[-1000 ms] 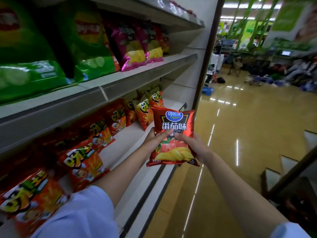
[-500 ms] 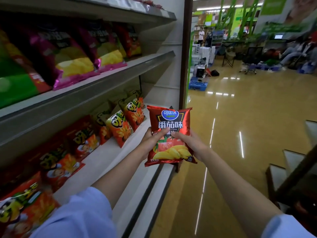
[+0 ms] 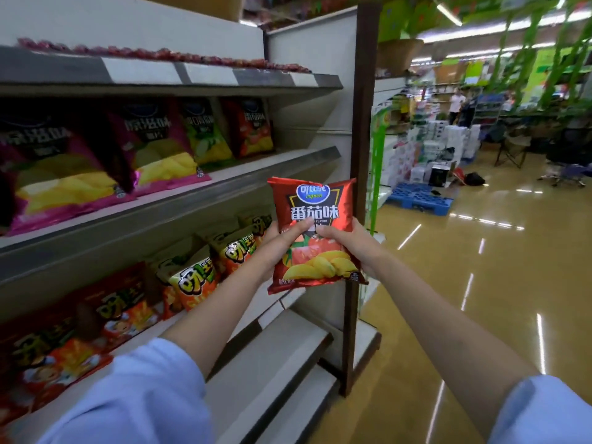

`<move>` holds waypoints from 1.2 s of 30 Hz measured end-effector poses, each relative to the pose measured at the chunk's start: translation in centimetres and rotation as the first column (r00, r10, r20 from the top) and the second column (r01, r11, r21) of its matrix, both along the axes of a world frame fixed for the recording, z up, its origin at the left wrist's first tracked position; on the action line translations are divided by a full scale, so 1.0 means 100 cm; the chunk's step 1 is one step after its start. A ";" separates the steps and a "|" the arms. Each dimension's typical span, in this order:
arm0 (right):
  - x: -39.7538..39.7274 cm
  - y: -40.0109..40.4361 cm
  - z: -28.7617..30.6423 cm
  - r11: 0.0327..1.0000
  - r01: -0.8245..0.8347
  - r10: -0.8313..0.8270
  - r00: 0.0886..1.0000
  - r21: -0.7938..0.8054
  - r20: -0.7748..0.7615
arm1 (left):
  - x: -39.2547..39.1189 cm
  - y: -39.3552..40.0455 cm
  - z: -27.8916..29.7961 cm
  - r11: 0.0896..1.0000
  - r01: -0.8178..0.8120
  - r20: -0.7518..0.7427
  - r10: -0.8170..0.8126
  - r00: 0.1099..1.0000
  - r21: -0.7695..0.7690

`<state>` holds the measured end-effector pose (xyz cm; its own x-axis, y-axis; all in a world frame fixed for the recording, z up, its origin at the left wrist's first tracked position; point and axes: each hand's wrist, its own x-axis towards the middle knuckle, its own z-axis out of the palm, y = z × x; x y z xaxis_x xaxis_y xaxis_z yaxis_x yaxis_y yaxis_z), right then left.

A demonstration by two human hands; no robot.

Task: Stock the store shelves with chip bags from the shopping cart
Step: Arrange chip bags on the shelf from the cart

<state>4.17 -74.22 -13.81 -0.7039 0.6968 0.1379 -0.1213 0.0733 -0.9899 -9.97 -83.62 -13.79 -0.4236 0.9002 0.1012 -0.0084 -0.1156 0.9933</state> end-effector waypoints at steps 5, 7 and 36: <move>-0.028 0.052 0.027 0.996 -0.083 0.084 0.996 0.014 -0.029 | -0.019 0.037 0.035 0.998 -0.056 -0.077 0.057 0.995 0.022; -0.043 0.075 0.037 0.993 -0.119 0.120 0.992 0.024 -0.035 | -0.030 0.054 0.047 0.996 -0.083 -0.105 0.086 0.991 0.025; -0.258 0.317 0.140 0.926 -0.370 0.352 0.917 0.073 0.190 | -0.194 0.247 0.136 0.883 -0.417 -0.065 0.413 0.908 -0.216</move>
